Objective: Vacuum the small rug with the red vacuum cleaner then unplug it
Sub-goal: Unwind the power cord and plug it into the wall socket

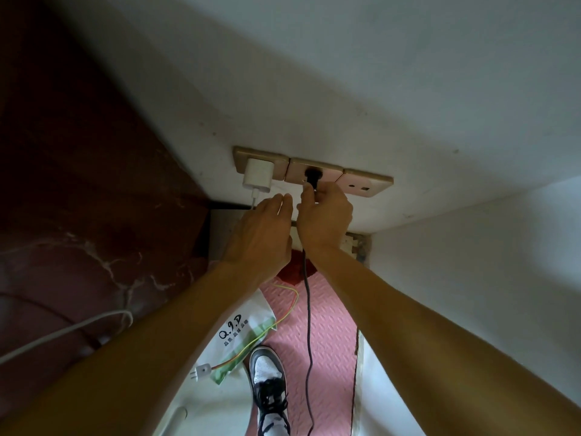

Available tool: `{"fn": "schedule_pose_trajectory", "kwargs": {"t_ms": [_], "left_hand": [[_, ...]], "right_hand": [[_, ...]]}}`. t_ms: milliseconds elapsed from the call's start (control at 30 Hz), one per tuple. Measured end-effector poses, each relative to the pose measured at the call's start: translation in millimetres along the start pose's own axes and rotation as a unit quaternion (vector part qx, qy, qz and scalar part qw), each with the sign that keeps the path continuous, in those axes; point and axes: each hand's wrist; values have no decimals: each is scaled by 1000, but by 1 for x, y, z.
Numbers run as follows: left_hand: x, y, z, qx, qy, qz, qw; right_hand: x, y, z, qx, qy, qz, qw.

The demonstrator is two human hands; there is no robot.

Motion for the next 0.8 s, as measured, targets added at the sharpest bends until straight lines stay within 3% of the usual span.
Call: {"fn": "schedule_pose_trajectory", "kwargs": {"t_ms": [267,433,533,800], "left_hand": [[-1,14,5,5,12,23,1000],[26,27,7,13,4,55,998],[48,46,9,9,-18,93,995],[159,162,55,7,7,77,997]], "right_hand": [[3,-2,-4,-37,37,-21,998],[24,-6,-22,-60,84,-92,990],[48,14,-38,-40,80,-115,989],[174,135,-114,93,100,-152,979]]}}
Point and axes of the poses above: each hand's wrist, its own y-axis away from the middle knuckle, its own x-axis out of the back of the hand, z = x × y, and after that the axes turned 12 degrees about -y, right-handed
